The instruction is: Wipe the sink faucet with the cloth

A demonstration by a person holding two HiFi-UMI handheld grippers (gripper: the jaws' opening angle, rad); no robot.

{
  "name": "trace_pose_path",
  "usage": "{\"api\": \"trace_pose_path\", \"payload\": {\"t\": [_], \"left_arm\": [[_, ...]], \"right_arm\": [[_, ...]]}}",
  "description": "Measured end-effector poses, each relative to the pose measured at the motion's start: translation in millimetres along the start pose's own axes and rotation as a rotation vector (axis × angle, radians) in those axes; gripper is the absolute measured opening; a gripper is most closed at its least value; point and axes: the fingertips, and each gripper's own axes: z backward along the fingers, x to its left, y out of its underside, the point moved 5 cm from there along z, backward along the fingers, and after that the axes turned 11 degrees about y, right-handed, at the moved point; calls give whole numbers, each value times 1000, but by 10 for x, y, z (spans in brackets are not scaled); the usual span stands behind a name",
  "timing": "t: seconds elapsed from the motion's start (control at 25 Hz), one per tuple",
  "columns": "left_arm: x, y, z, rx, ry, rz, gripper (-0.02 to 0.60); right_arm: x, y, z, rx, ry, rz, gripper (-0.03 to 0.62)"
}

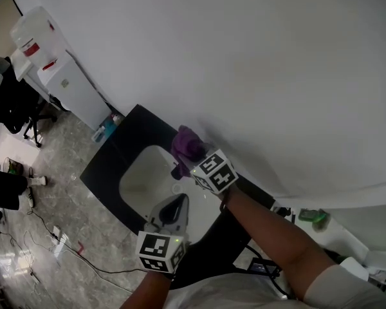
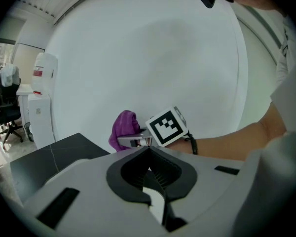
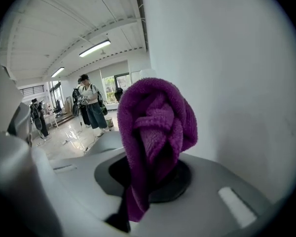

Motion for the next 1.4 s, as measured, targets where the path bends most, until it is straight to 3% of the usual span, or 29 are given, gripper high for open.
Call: {"api": "trace_pose_path", "payload": {"t": [0.08,0.32,0.48,0.6,0.88,1.04,1.2,1.4], "left_arm": [[-5,-5,12,-3,-4,13,6],[48,45,43,-8,-5,23,6],[26,31,46,-6,-3,16,6],[-37,47,42,2,1,29,6],[-43,193,-12,30,10,47,6],[-56,245,-63,33,17,47,6],[-66,232,-32,33,11,33,6],[-16,211,56,25,-12,40,6]], "right_arm": [[69,100,21,15,6,44,46],[90,543,502,2,58,38,46],[-254,217,424,-70,125,39,46],[-375,26,216,-57,139,72,46],[-339,455,329,-27,161,7,46],[-177,857,463,67,129,-23,46],[283,538,406,-20,29,47,46],[624,590,-223,70,-38,102,46]]}}
